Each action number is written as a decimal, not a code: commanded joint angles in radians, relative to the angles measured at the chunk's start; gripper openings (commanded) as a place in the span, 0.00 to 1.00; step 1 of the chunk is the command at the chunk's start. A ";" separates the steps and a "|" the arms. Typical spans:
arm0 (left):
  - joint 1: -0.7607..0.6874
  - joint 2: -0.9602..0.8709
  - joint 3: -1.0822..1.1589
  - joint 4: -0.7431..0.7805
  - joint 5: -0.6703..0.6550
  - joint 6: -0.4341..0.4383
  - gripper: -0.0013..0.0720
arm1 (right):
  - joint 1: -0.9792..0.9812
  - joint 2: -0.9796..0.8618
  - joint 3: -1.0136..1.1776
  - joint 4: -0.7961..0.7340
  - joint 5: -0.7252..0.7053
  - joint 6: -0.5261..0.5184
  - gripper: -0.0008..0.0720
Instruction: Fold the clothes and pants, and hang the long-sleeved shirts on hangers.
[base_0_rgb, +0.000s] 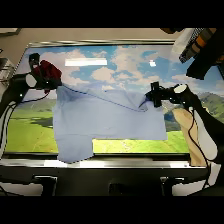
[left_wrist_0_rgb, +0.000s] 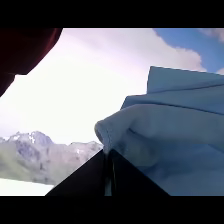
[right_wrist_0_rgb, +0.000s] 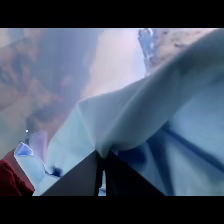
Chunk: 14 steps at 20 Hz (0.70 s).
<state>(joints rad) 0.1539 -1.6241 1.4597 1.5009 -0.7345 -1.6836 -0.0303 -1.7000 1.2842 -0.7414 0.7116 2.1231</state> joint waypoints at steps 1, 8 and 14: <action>-0.021 -0.053 0.000 -0.009 -0.002 -0.057 0.19 | -0.005 -0.061 -0.002 0.098 -0.028 -0.154 0.15; 0.110 0.023 0.066 -0.085 -0.408 -0.010 0.76 | -0.246 0.152 -0.001 -0.070 0.345 -0.393 0.44; 0.142 0.084 0.025 -0.087 -0.619 0.008 0.75 | -0.514 0.254 -0.054 -0.246 0.776 -0.747 0.53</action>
<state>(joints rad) 0.2840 -1.5642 1.5028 1.4220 -1.2537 -1.6848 -0.4332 -1.4815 1.2659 -0.9253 1.2964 1.5341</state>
